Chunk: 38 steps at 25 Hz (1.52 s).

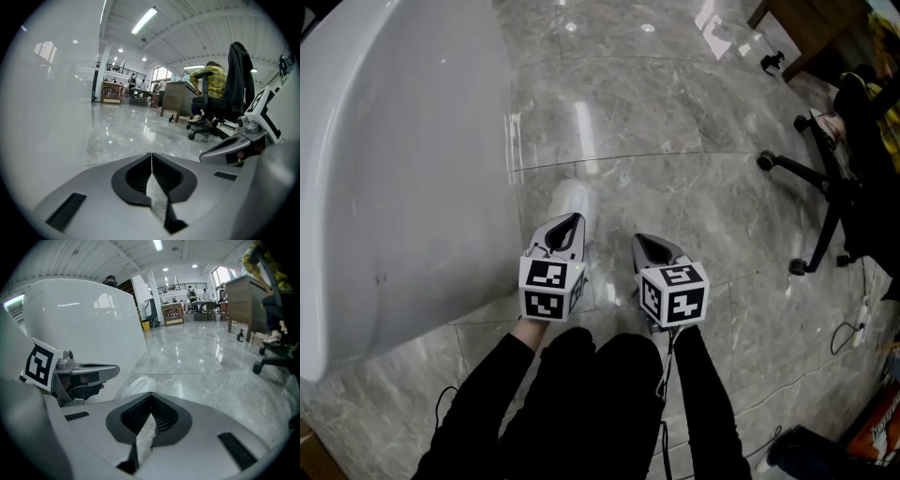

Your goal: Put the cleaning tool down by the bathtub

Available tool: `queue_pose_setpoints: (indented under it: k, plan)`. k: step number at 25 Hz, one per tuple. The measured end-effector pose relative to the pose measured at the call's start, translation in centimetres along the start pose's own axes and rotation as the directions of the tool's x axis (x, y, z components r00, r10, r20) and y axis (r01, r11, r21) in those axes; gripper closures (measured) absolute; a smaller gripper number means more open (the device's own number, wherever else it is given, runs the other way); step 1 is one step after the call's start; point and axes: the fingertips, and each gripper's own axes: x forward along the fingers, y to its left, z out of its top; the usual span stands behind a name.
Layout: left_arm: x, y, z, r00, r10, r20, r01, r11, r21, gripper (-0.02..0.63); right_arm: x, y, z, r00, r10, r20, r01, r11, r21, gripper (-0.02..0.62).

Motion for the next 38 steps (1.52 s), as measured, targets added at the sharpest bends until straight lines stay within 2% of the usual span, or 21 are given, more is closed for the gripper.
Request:
queue_pose_setpoints:
  k: [6, 17, 28, 38]
  plan:
    - [-0.7, -1.2, 0.7, 0.999, -0.029, -0.016, 0.03, 1.0, 0.009, 0.597, -1.3, 0.1, 1.2, 1.0, -0.018, 0.019, 0.019, 0.999, -0.045, 0.597]
    - [-2.0, -2.9, 1.3, 0.996, -0.077, -0.035, 0.078, 0.997, 0.011, 0.597, -3.6, 0.0, 2.6, 0.996, -0.052, 0.076, 0.057, 0.996, -0.063, 0.597]
    - [-2.5, -3.6, 1.3, 0.994, -0.092, -0.057, 0.093, 0.995, 0.021, 0.597, -4.4, 0.6, 2.4, 0.997, -0.019, 0.071, 0.024, 0.997, -0.08, 0.597]
    - [-2.7, -2.8, 0.6, 0.995, -0.086, -0.057, 0.086, 0.996, 0.0, 0.598, -3.5, 1.8, 1.9, 0.999, 0.0, 0.049, 0.005, 0.994, -0.105, 0.597]
